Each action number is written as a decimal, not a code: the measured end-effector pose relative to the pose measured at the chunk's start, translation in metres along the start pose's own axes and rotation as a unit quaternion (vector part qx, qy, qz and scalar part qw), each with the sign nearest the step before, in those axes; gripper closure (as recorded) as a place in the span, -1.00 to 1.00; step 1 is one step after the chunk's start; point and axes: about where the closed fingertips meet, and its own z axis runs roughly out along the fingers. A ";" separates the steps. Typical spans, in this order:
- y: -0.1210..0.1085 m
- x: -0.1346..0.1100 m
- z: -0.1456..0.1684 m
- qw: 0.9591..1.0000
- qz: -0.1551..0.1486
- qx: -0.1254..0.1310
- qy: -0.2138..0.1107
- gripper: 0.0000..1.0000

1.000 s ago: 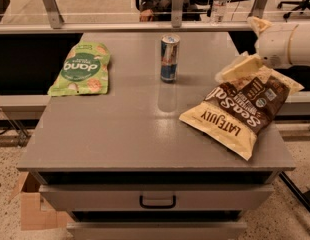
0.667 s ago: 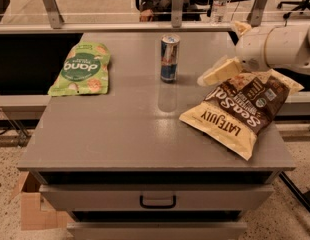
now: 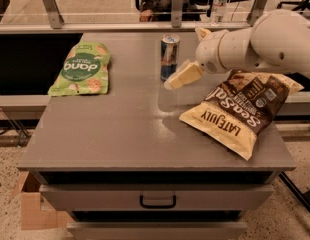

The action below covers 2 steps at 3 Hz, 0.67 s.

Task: Move redbull can near green rice chip bag

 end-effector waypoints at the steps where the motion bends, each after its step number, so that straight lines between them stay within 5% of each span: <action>1: -0.003 -0.001 0.030 0.999 0.034 0.010 -0.009 -1.00; 2: -0.022 0.007 0.049 0.992 0.105 0.042 -0.055 -0.97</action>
Offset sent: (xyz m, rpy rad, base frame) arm 0.0714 0.0013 -0.0220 0.3729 0.0155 -0.2103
